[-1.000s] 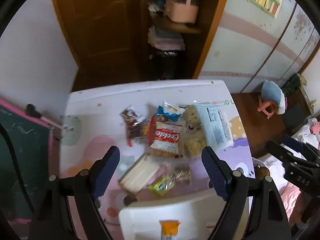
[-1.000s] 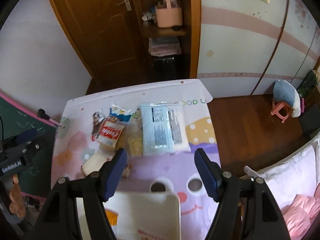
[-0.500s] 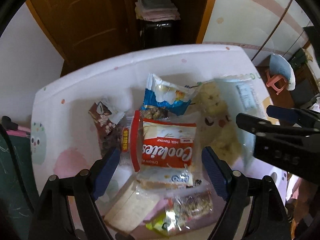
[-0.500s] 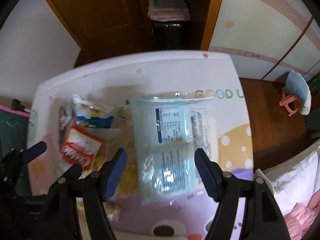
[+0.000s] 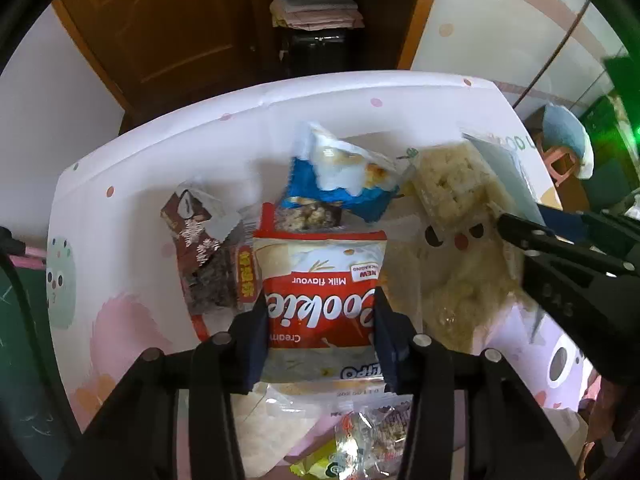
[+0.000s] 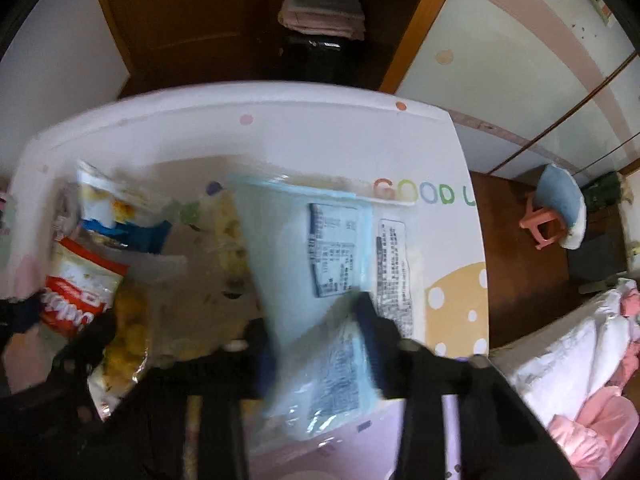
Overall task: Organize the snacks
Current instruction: 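Carry the Cookies bag into the tray with the left tool while the right tool places the packet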
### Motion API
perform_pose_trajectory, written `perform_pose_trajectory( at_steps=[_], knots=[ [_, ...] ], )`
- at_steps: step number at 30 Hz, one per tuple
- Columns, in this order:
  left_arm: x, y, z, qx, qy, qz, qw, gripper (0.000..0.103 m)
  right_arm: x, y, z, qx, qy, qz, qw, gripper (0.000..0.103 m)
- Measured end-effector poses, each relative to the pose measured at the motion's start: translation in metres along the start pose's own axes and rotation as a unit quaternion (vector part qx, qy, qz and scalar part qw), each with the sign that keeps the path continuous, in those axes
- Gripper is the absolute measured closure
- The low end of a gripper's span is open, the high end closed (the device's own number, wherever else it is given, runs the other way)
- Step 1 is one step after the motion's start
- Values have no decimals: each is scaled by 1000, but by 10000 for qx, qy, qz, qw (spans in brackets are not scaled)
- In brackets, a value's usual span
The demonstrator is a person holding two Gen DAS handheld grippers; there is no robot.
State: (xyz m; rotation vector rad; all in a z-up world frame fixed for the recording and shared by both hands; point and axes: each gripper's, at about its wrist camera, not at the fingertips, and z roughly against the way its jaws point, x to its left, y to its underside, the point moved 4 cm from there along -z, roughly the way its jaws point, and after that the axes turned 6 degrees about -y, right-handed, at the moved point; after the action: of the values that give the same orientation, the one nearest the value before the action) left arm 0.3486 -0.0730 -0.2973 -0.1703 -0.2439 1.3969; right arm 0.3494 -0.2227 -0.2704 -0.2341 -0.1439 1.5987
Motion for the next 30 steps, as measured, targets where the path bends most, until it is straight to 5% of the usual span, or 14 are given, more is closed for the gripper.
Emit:
perform_pose_trajectory(
  at_steps=[14,23,30],
  knots=[
    [37,19,89,-611,20,369,9974,59,-38,19,75,-639,-1061,-528,9909,97],
    [47,74,196,-1150,-34,357,9927,59,-43,68,180,-1356,-1957,-603,9694,98],
    [41,134,274,-1543,-178,285,9874,59,-35,126,258,-1797,-2230,-278,9577,98]
  ],
)
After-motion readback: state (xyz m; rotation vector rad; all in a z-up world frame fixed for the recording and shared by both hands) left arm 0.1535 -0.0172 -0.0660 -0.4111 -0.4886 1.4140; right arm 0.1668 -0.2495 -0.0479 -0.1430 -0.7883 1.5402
